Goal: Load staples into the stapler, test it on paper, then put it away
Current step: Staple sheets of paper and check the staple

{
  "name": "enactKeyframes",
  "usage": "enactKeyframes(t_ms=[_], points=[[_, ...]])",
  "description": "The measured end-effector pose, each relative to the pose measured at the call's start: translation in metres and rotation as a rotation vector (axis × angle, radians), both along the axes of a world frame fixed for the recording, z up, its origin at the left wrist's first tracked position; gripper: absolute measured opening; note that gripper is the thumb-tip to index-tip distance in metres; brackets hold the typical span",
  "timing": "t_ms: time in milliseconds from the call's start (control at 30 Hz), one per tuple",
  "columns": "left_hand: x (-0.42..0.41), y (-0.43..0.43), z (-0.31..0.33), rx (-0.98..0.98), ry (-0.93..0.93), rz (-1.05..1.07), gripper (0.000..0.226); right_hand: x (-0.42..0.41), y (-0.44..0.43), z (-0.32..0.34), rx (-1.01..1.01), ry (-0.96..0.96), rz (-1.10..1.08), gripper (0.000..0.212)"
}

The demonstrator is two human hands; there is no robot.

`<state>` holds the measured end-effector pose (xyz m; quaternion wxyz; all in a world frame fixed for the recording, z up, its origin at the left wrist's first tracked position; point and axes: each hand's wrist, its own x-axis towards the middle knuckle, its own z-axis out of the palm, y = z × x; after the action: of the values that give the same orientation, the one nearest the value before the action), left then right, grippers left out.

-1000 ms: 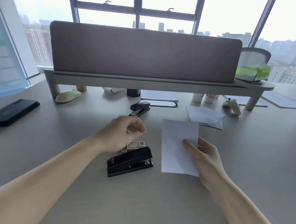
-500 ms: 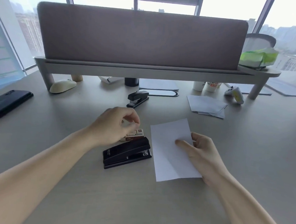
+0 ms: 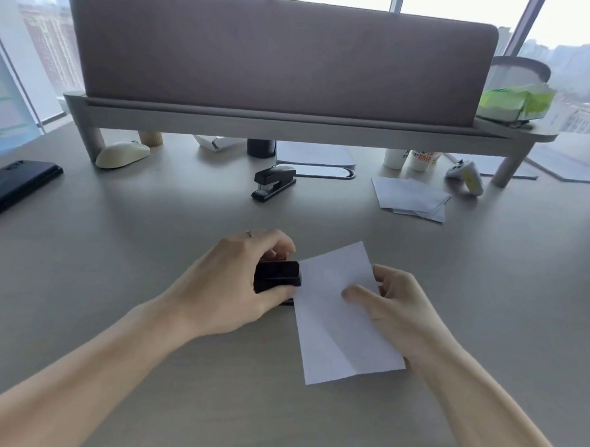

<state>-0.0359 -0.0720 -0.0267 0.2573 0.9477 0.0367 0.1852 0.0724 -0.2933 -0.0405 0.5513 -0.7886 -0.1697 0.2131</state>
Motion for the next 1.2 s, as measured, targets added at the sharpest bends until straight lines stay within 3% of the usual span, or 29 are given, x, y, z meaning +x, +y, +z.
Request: enactKeyframes(t_ms=[133, 267, 400, 467, 567, 633, 733, 833, 900, 1033, 1200], points=[[-0.01, -0.026, 0.012, -0.148, -0.28, 0.168, 0.021, 0.002, -0.002, -0.001, 0.221, 0.094, -0.125, 0.019], [-0.013, -0.05, 0.019, -0.311, -0.038, 0.157, 0.021, 0.007, 0.0, -0.005, 0.405, 0.121, -0.248, 0.019], [-0.003, -0.056, 0.024, -0.552, 0.163, 0.155, 0.029, 0.001, 0.002, -0.002, 0.52, 0.102, -0.214, 0.015], [0.0, -0.059, 0.024, -0.61, 0.211, 0.121, 0.029, -0.002, 0.002, -0.002, 0.521, 0.07, -0.19, 0.018], [0.002, -0.061, 0.021, -0.651, 0.211, 0.124, 0.024, -0.004, 0.004, -0.004, 0.424, -0.12, -0.209, 0.007], [0.002, -0.06, 0.02, -0.646, 0.216, 0.131, 0.023, -0.003, 0.005, -0.006, 0.354, -0.222, -0.226, 0.002], [-0.001, -0.056, 0.019, -0.507, 0.183, 0.123, 0.028, 0.0, 0.002, -0.007, 0.302, -0.206, -0.232, 0.003], [-0.003, -0.043, 0.024, -0.225, -0.043, 0.172, 0.032, 0.001, -0.004, -0.009, 0.18, -0.108, -0.182, 0.013], [0.003, -0.028, 0.023, -0.173, -0.136, 0.203, 0.027, -0.001, -0.005, -0.009, 0.085, -0.094, -0.134, 0.016], [0.021, -0.006, 0.009, -0.053, 0.012, 0.159, 0.019, -0.006, -0.006, -0.004, -0.056, -0.093, -0.048, 0.02], [0.028, -0.005, 0.0, -0.082, 0.076, 0.128, 0.04, -0.01, -0.002, -0.003, -0.155, -0.169, -0.009, 0.021]])
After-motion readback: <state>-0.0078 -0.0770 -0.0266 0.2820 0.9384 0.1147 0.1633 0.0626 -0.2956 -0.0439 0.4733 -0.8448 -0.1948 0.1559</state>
